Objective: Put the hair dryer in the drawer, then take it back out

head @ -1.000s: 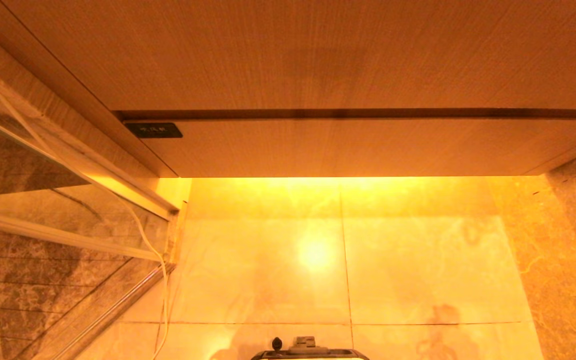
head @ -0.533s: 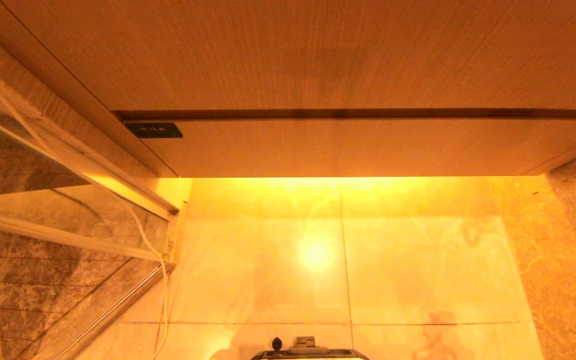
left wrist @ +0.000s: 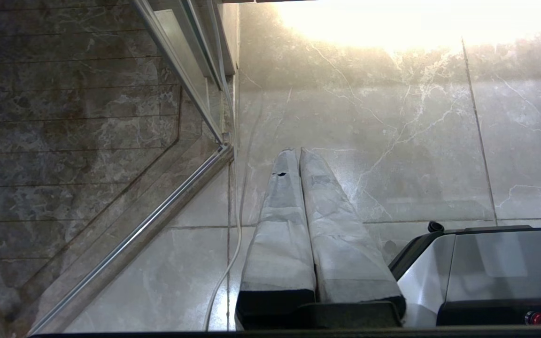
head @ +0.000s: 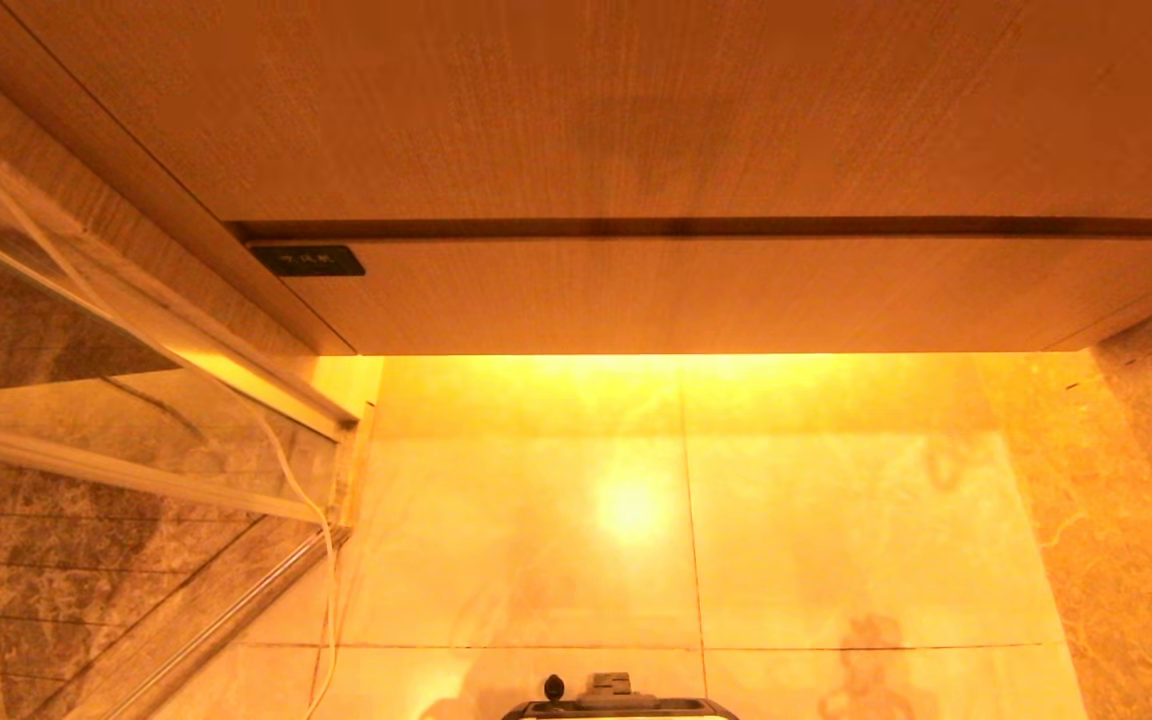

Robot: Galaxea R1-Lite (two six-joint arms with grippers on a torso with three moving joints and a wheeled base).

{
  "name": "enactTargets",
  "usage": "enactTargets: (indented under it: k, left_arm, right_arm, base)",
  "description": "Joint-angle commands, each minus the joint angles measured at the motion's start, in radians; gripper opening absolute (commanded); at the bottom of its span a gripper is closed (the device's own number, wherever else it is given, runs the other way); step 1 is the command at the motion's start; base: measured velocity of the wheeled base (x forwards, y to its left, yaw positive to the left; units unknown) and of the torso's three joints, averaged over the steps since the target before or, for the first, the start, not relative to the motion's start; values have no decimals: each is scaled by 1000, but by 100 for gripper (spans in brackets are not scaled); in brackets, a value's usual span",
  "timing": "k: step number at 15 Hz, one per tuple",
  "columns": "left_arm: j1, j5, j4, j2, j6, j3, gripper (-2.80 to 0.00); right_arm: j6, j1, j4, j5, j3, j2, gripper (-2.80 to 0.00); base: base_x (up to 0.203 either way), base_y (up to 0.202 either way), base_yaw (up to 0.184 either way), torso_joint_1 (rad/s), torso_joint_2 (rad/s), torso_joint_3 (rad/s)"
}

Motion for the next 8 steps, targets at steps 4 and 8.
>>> enactTargets:
  k: [4,8]
  left_arm:
    - [0,0,0,0,0,2,-280]
    - [0,0,0,0,-1,2,-280]
  right_arm:
    - [46,16,10,-7,40,-53,-280]
    - [65,105,9,-13,72,-156,-280]
  base:
    - [0,0,0,0,0,0]
    - [0,0,0,0,0,0]
